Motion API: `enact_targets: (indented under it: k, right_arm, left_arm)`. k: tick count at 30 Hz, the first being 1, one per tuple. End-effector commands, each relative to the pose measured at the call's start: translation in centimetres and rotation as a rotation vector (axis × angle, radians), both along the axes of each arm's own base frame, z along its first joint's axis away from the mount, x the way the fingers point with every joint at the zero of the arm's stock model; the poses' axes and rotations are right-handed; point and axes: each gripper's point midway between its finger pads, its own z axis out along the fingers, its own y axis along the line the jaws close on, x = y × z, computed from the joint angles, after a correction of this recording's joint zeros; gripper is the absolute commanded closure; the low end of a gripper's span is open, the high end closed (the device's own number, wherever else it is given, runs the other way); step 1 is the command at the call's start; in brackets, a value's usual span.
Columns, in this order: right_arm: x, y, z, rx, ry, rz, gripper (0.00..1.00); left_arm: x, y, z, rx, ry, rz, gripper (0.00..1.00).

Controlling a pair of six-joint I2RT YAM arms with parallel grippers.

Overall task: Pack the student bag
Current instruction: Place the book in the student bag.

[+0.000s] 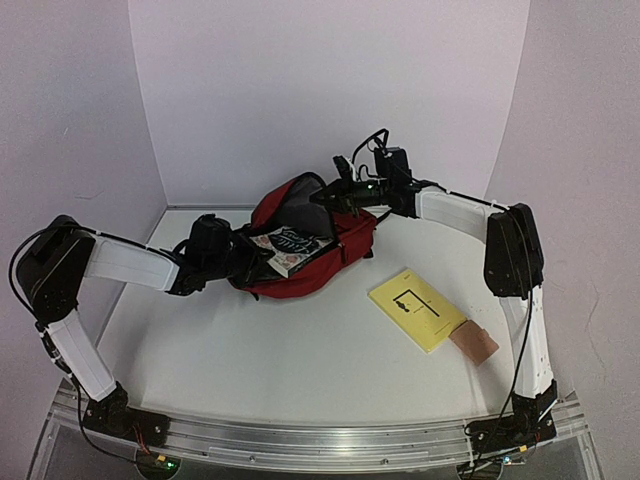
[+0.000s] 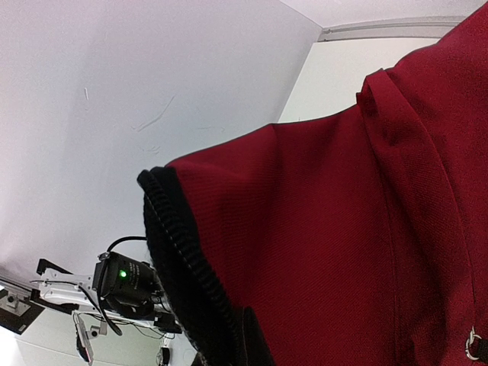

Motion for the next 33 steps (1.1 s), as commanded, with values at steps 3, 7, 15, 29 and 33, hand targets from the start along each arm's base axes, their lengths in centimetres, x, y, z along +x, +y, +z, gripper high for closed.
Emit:
enact_targets:
  k: [3,7,15,29,33]
  right_arm:
    - [-1.0,-0.2,4.9,0.093,-0.082,0.023,1.00]
    - [-1.3,-0.1,4.8,0.106,-0.070,0.031,1.00]
    - [-1.4,-0.3,5.1,0.107,-0.071,0.027,1.00]
    - [1.8,-1.4,3.0,0.082,-0.034,-0.082,1.00]
    - [1.5,-1.4,3.4,0.086,-0.031,-0.075,1.00]
  left_arm:
    - [2.8,-1.9,2.1,-0.041,-0.088,-0.004,1.00]
    - [5.5,-3.1,2.1,-0.057,-0.095,0.001,1.00]
    - [6.2,-2.6,2.3,0.015,-0.096,0.008,0.59]
    - [2.3,-1.3,0.6,0.125,-0.026,-0.008,0.50]
    - [3.4,-2.2,0.5,0.121,-0.048,-0.021,0.59]
